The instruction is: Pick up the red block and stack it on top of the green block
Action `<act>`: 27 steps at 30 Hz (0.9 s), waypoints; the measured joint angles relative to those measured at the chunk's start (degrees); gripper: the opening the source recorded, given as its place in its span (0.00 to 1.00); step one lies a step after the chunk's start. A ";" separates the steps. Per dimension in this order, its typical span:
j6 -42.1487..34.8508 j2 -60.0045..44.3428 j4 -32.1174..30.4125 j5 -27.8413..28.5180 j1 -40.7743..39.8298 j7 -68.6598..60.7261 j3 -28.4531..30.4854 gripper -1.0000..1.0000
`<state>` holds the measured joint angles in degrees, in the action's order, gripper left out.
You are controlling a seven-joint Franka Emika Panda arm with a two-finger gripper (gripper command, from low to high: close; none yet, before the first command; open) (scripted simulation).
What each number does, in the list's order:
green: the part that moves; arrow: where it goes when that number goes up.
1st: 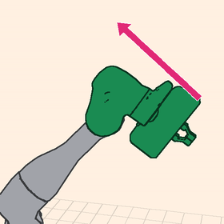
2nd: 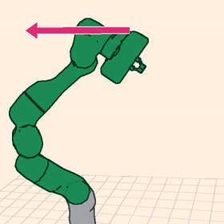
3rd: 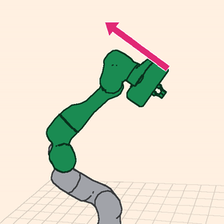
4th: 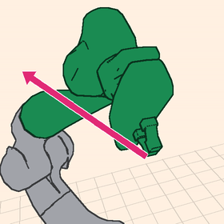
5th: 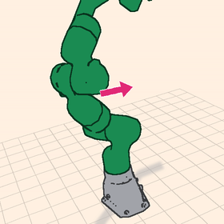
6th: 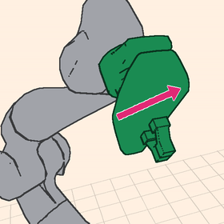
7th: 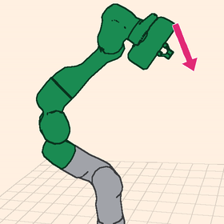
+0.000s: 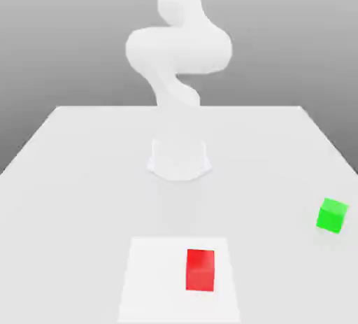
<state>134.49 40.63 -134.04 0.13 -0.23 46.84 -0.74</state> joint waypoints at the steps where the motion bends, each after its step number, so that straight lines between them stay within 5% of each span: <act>1: 1.18 -2.27 -0.98 0.06 -0.10 0.44 -0.32 0.50; 20: 21.79 -41.92 -18.12 1.06 0.44 8.15 -3.91 0.50; 26: 31.33 -54.36 -18.05 2.88 1.55 10.02 -2.56 0.50; 27: 33.03 -56.36 -17.77 3.29 1.94 10.34 -2.09 0.00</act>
<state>167.52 -15.73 -151.81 3.41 1.70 57.18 -2.83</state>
